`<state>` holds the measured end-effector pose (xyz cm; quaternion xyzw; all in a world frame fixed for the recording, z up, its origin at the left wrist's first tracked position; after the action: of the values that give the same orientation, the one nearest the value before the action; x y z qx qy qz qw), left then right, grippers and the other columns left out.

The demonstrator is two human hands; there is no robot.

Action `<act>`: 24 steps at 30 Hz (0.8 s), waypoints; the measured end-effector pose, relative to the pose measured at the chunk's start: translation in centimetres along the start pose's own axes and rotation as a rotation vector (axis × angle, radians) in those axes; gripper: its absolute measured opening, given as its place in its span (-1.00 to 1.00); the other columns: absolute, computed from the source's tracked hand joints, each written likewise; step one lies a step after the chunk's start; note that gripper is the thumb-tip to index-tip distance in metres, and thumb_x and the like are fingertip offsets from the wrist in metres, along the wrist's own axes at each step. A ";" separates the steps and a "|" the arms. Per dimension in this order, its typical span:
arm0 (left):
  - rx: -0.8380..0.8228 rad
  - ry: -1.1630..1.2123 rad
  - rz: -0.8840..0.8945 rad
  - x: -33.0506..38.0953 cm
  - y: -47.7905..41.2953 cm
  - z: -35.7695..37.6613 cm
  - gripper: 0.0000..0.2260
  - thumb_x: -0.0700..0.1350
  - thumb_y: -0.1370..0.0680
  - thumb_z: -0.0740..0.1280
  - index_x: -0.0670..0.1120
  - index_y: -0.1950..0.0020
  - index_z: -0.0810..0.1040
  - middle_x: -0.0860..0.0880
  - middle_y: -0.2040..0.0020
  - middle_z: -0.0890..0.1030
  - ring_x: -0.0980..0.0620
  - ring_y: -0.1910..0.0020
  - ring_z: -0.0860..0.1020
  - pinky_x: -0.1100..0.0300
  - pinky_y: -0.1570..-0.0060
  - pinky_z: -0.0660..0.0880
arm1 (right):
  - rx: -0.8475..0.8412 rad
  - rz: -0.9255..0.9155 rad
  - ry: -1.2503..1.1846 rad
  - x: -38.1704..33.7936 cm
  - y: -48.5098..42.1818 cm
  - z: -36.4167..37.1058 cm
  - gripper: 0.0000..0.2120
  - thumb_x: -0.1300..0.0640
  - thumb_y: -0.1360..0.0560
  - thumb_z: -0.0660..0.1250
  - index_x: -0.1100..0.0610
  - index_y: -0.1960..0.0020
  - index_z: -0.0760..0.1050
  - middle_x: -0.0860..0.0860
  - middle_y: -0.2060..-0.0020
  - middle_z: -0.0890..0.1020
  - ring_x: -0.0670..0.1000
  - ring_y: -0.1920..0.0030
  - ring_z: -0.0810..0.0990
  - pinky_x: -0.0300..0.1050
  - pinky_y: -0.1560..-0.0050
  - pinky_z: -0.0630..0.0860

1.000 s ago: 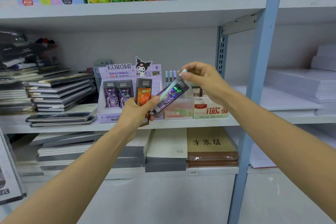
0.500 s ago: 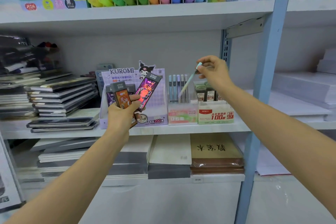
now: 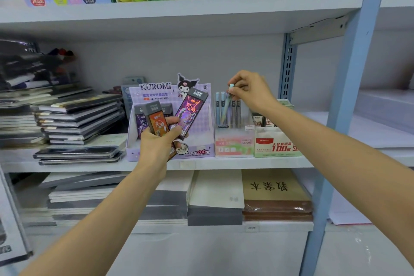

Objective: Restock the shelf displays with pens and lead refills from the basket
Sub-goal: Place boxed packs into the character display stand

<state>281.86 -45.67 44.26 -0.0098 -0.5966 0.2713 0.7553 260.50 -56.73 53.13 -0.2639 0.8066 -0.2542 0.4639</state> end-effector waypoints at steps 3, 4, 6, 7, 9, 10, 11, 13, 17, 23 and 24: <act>-0.012 0.012 0.001 0.0 -0.1 0.0 -0.81 -0.37 -0.51 0.36 -0.09 0.12 0.61 -0.03 0.33 0.66 0.07 0.41 0.60 0.28 0.48 0.49 | 0.005 0.007 -0.032 0.1 -0.1 -0.1 -0.91 0.32 -0.52 0.36 0.28 -0.03 0.52 0.21 0.14 0.67 0.13 0.14 0.69 -0.13 0.09 0.65; -0.017 0.016 0.001 -0.1 -0.1 0.1 -0.82 -0.37 -0.51 0.36 -0.09 0.11 0.61 -0.04 0.32 0.66 0.06 0.40 0.60 0.27 0.47 0.49 | 0.015 0.010 -0.045 0.2 -0.2 -0.1 -0.90 0.32 -0.52 0.36 0.29 -0.03 0.52 0.22 0.14 0.67 0.14 0.15 0.69 -0.10 0.08 0.65; -0.026 0.013 -0.005 -0.2 -0.1 0.1 -0.83 -0.36 -0.51 0.36 -0.09 0.09 0.61 -0.08 0.30 0.65 0.04 0.37 0.60 0.23 0.44 0.52 | -0.009 0.011 -0.052 0.1 -0.2 0.1 -0.87 0.34 -0.52 0.35 0.33 -0.05 0.51 0.26 0.12 0.65 0.18 0.12 0.68 -0.03 0.04 0.65; -0.028 0.010 -0.011 -0.2 -0.1 0.1 -0.83 -0.36 -0.51 0.36 -0.09 0.08 0.61 -0.09 0.30 0.65 0.03 0.36 0.60 0.21 0.43 0.53 | -0.030 0.007 -0.044 0.0 -0.1 0.3 -0.87 0.34 -0.52 0.35 0.35 -0.06 0.51 0.28 0.12 0.65 0.20 0.11 0.68 -0.01 0.02 0.64; -0.029 0.013 -0.019 -0.3 -0.2 0.1 -0.83 -0.36 -0.51 0.37 -0.09 0.07 0.61 -0.11 0.27 0.66 0.02 0.35 0.61 0.21 0.42 0.53 | -0.058 -0.011 -0.013 -0.2 -0.2 0.4 -0.87 0.34 -0.52 0.35 0.35 -0.05 0.51 0.29 0.13 0.64 0.20 0.12 0.68 -0.01 0.01 0.64; -0.028 0.012 -0.020 -0.4 -0.2 0.0 -0.83 -0.35 -0.51 0.37 -0.09 0.07 0.61 -0.12 0.24 0.66 0.02 0.35 0.61 0.22 0.42 0.52 | -0.065 -0.021 0.011 -0.4 -0.3 0.3 -0.86 0.33 -0.52 0.35 0.35 -0.05 0.52 0.28 0.15 0.65 0.19 0.13 0.68 -0.02 0.02 0.64; -0.025 0.006 -0.022 -0.4 -0.2 -0.1 -0.83 -0.35 -0.51 0.37 -0.08 0.08 0.61 -0.14 0.22 0.66 0.03 0.36 0.61 0.23 0.42 0.52 | -0.071 -0.029 0.035 -0.4 -0.4 0.1 -0.86 0.32 -0.52 0.36 0.34 -0.06 0.52 0.26 0.15 0.65 0.18 0.14 0.68 -0.02 0.02 0.64; -0.017 -0.002 -0.021 -0.5 -0.3 -0.2 -0.83 -0.34 -0.51 0.37 -0.07 0.08 0.61 -0.13 0.20 0.66 0.05 0.37 0.61 0.25 0.42 0.51 | -0.078 -0.025 0.061 -0.3 -0.5 -0.2 -0.86 0.32 -0.52 0.36 0.34 -0.06 0.52 0.26 0.16 0.65 0.19 0.14 0.68 -0.02 0.02 0.64; -0.019 0.007 -0.016 -0.5 -0.4 -0.2 -0.82 -0.35 -0.50 0.38 -0.07 0.08 0.61 -0.12 0.16 0.67 0.04 0.34 0.63 0.24 0.41 0.52 | -0.087 -0.016 0.034 -0.3 -0.5 0.8 -0.84 0.31 -0.50 0.39 0.29 -0.06 0.50 0.23 0.20 0.66 0.16 0.21 0.67 0.01 0.05 0.64; -0.010 -0.005 -0.009 -0.4 -0.2 -0.6 -0.82 -0.32 -0.50 0.40 -0.04 0.06 0.61 0.01 0.22 0.70 0.04 0.30 0.65 0.26 0.40 0.53 | 0.019 -0.069 0.233 -0.1 -1.0 2.9 -0.91 0.24 -0.44 0.47 0.18 0.14 0.56 0.05 0.28 0.63 -0.01 0.31 0.57 0.03 0.11 0.61; -0.008 -0.012 -0.008 -0.3 -0.1 -0.8 -0.83 -0.32 -0.50 0.40 -0.04 0.06 0.61 0.02 0.24 0.70 0.06 0.32 0.64 0.27 0.40 0.53 | 0.001 -0.062 0.293 0.0 -1.0 3.0 -0.91 0.21 -0.44 0.48 0.18 0.13 0.59 0.05 0.24 0.62 0.00 0.26 0.56 0.02 0.07 0.60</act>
<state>282.56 -45.66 43.82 -0.0085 -0.6022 0.2660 0.7527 263.34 -57.98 52.42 -0.2483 0.8570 -0.3046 0.3334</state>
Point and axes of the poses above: each hand's wrist, its own y-axis away from the middle knuckle, its own z-axis out of the palm, x = y × z, the point moved 3 cm from there along -y, towards the middle knuckle
